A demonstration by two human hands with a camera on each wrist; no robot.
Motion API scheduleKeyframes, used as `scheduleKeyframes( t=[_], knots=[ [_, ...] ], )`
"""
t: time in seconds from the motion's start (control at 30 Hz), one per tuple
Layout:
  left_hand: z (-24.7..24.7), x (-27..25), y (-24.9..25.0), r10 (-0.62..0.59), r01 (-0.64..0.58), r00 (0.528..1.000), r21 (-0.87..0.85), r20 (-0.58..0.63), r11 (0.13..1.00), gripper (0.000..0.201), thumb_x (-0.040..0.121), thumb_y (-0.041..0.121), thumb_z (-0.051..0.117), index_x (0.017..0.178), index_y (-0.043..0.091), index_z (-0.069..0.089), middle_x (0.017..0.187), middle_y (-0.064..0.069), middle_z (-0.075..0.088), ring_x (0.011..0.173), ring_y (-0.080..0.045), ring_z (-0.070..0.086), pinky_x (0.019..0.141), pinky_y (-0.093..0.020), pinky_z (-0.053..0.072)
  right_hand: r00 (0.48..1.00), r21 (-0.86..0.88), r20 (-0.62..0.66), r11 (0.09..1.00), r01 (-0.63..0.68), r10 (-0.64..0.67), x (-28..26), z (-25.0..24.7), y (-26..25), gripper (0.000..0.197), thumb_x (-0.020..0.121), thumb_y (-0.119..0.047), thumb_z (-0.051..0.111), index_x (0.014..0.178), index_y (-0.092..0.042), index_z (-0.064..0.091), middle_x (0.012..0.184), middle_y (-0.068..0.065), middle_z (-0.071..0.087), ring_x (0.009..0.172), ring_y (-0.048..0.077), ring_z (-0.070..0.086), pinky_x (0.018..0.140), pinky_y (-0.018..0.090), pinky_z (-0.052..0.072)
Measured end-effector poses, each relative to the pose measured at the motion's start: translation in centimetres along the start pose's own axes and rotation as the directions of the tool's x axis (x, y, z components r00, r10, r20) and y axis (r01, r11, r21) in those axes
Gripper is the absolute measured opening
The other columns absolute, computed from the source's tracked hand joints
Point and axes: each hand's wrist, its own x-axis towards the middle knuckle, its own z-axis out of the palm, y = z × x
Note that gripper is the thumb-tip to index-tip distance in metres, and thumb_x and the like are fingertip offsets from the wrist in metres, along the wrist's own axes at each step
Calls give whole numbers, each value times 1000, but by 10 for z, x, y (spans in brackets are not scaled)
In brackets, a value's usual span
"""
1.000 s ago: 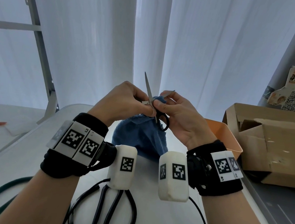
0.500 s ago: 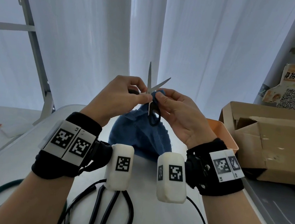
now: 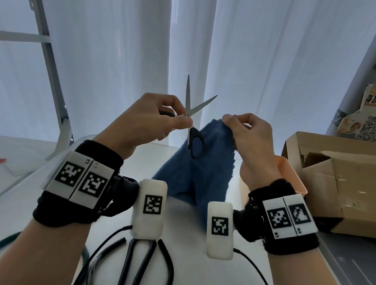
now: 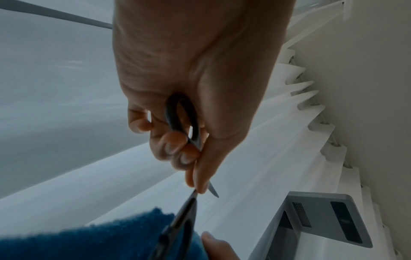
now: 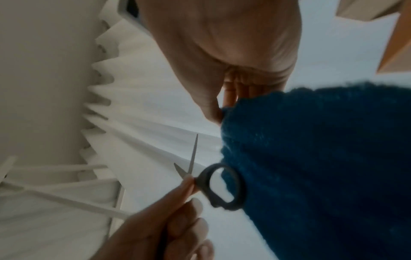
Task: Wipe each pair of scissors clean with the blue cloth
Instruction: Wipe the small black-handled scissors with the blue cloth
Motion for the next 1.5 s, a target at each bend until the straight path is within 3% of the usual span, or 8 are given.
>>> scheduleKeyframes(
  t=[0.1, 0.23, 0.33, 0.43, 0.57, 0.83, 1.17, 1.5],
  knots=[
    [4, -1, 2, 9, -9, 1000, 16, 24, 1000, 17, 89, 26, 73, 84, 12, 65, 58, 2, 52, 50, -10, 40, 48, -12, 39, 980, 292, 156, 942, -168, 126, -4, 2, -5, 11, 94, -17, 66, 91, -7, 64, 77, 5, 72, 67, 14, 68, 62, 23, 56],
    [8, -1, 2, 8, -9, 1000, 27, 15, 1000, 16, 89, 24, 73, 80, 14, 64, 58, 6, 56, 50, -7, 43, 52, -16, 41, 885, 425, 453, 847, -320, 107, -9, 5, -12, 13, 96, -14, 61, 100, -4, 69, 102, 15, 74, 90, 24, 70, 92, 33, 57],
    [9, -1, 3, 17, -17, 1000, -2, -4, 1000, 17, 89, 19, 72, 78, 12, 62, 54, 10, 56, 46, -4, 42, 48, -12, 39, 839, 499, 536, 767, -404, 94, -11, 7, -13, 22, 94, -9, 53, 109, 1, 67, 112, 18, 70, 97, 25, 67, 97, 33, 54],
    [8, -2, 5, 20, -20, 1000, -25, 14, 999, 17, 89, 17, 72, 77, 10, 62, 51, 10, 51, 47, -6, 40, 47, -13, 38, 839, 502, 542, 783, -367, 46, -11, 9, -10, 26, 96, 0, 51, 118, 2, 64, 116, 18, 69, 97, 25, 68, 91, 30, 57],
    [7, -4, 9, 20, -17, 999, -50, 48, 999, 16, 88, 17, 73, 81, 7, 63, 52, 10, 52, 49, -8, 39, 48, -14, 36, 853, 506, 517, 778, -371, 70, -11, 8, -8, 19, 90, 3, 64, 93, -14, 55, 98, 15, 72, 75, 20, 69, 72, 26, 58],
    [11, -6, 11, 35, -33, 995, -21, 99, 999, 18, 87, 13, 74, 82, -1, 64, 55, 7, 53, 49, -10, 37, 47, -14, 33, 868, 509, 491, 781, -361, 81, -14, 10, -13, 21, 89, 5, 65, 91, -13, 55, 79, 7, 66, 59, 13, 66, 60, 24, 56],
    [10, -5, 9, 20, -21, 998, 11, 59, 1000, 17, 85, 13, 75, 75, 7, 62, 50, 13, 54, 44, -2, 42, 45, -11, 35, 869, 485, 489, 804, -345, 78, -14, 10, -12, 30, 87, 10, 63, 113, -5, 60, 105, 21, 70, 80, 23, 71, 80, 26, 60],
    [11, -7, 14, 25, -28, 995, 27, 98, 999, 19, 85, 13, 74, 74, 7, 61, 49, 13, 51, 47, -6, 40, 46, -13, 34, 858, 450, 503, 817, -361, 102, -15, 7, -16, 28, 87, 5, 67, 108, -11, 59, 90, 12, 70, 68, 17, 69, 64, 25, 58]
  ],
)
